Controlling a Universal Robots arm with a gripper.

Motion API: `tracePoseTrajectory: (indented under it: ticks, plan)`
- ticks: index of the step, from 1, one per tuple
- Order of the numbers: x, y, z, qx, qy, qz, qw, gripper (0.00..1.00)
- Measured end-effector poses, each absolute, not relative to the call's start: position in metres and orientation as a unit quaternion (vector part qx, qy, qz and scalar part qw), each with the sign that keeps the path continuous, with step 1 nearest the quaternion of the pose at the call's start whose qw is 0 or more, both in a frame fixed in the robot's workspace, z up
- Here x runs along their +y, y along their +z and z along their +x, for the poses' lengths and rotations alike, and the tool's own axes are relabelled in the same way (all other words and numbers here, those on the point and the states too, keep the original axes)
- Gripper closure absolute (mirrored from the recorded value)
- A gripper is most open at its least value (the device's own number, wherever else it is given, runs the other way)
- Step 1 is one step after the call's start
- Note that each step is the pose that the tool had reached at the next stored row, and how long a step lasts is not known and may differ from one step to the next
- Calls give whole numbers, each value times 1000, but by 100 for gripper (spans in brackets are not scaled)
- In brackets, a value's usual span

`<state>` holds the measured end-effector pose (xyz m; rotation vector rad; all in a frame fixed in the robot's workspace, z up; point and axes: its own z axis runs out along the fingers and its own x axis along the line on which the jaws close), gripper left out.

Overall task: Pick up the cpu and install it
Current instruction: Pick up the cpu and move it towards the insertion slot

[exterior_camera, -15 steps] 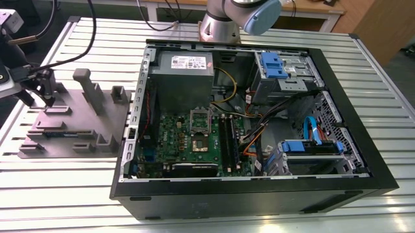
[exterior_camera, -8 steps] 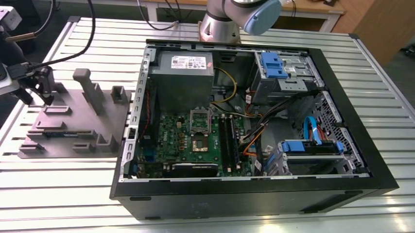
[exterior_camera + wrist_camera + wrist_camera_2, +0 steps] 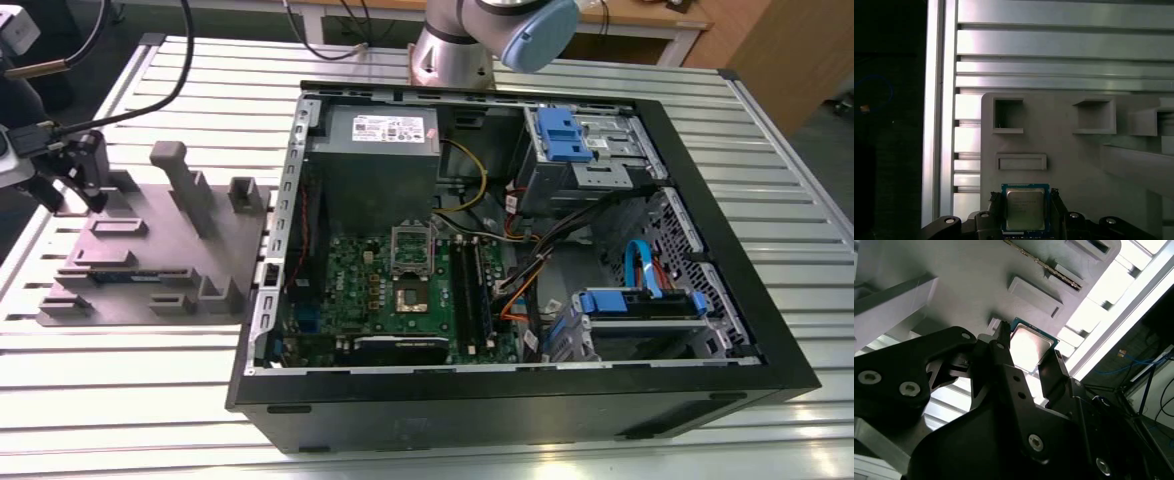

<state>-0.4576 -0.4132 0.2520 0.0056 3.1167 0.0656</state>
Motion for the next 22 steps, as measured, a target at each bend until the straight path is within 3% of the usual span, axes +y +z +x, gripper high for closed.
tracePoseTrajectory:
  ticks: [22]
  plan:
    - [-413, 268, -458, 1000, 21, 2, 12, 53]
